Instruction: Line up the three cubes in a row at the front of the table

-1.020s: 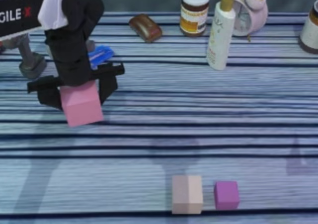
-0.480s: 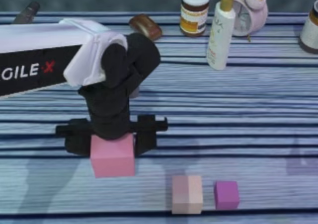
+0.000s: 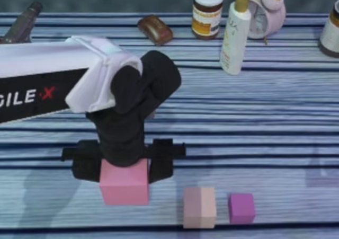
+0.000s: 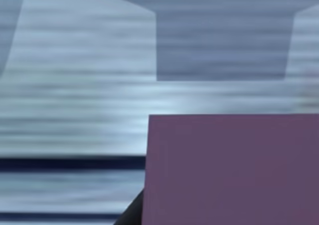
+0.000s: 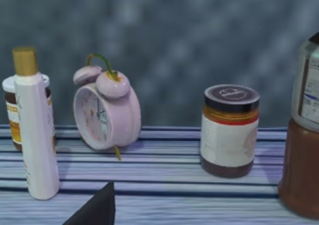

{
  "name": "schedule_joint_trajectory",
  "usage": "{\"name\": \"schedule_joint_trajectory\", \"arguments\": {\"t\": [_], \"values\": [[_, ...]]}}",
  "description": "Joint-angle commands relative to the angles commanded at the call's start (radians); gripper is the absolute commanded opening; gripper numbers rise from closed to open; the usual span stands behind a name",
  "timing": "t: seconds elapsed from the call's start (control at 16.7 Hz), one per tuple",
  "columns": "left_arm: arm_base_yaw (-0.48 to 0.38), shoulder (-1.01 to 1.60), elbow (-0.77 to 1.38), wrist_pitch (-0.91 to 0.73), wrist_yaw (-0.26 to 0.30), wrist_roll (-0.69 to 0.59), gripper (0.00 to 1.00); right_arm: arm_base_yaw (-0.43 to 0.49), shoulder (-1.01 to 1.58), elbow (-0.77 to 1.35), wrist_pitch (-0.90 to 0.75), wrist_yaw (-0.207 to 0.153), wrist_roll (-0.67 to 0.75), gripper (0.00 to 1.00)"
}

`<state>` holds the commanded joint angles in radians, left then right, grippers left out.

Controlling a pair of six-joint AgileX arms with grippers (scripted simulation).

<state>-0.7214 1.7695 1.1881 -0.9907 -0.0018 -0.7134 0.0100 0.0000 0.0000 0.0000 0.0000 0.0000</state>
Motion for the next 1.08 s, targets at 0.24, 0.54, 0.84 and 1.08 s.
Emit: {"name": "schedule_joint_trajectory", "arguments": {"t": [0.24, 0.54, 0.84, 1.08], "values": [[-0.001, 0.041, -0.067, 0.109, 0.000, -0.002, 0.00, 0.000, 0.000, 0.000, 0.000, 0.000, 0.000, 1.00], [-0.006, 0.105, -0.162, 0.273, 0.001, -0.004, 0.00, 0.000, 0.000, 0.000, 0.000, 0.000, 0.000, 1.00], [-0.007, 0.108, -0.165, 0.278, 0.000, -0.004, 0.08, 0.000, 0.000, 0.000, 0.000, 0.000, 0.000, 1.00], [-0.007, 0.108, -0.165, 0.278, 0.000, -0.004, 0.38, 0.000, 0.000, 0.000, 0.000, 0.000, 0.000, 1.00]]}}
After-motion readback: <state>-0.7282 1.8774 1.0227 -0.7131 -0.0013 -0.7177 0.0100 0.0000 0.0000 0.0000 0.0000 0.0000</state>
